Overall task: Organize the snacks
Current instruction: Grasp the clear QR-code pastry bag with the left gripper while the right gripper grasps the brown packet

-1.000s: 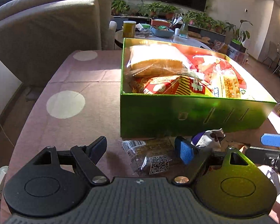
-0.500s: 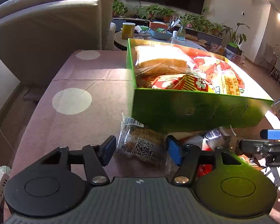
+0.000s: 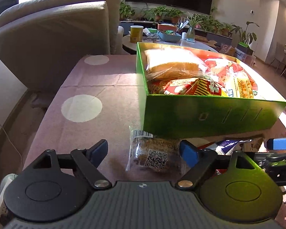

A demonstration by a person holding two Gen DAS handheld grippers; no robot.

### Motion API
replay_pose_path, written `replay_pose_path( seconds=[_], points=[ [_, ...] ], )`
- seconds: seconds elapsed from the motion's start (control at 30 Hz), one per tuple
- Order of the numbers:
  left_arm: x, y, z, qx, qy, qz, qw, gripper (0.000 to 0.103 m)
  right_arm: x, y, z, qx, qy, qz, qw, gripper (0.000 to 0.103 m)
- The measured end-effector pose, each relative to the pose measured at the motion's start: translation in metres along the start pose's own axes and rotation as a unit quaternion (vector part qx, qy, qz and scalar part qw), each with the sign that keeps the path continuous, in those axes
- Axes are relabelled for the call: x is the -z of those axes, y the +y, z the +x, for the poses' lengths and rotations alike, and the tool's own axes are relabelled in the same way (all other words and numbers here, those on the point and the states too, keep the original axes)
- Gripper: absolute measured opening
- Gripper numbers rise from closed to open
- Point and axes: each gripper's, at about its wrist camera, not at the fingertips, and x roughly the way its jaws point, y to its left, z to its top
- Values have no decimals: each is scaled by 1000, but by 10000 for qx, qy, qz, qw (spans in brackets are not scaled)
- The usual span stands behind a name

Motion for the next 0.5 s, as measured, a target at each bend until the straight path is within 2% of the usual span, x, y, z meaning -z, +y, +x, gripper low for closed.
replay_pose_path(
  seconds=[0.13, 0.2, 0.33, 0.5],
  points=[
    [1, -1, -4, 25, -52, 40, 10000, 82, -2, -1, 10, -98, 181, 227, 9995, 78],
    [1, 1, -7, 75, -81, -68, 9999, 87, -1, -2, 9, -88, 165, 255, 9995, 79],
    [-1, 1, -9, 216, -119, -129, 9996, 90, 1, -2, 6, -51, 112, 259, 9996, 79],
    [4, -12, 6, -43, 51, 243, 9997, 91, 1, -1, 2, 21, 24, 285, 9996, 79]
  ],
)
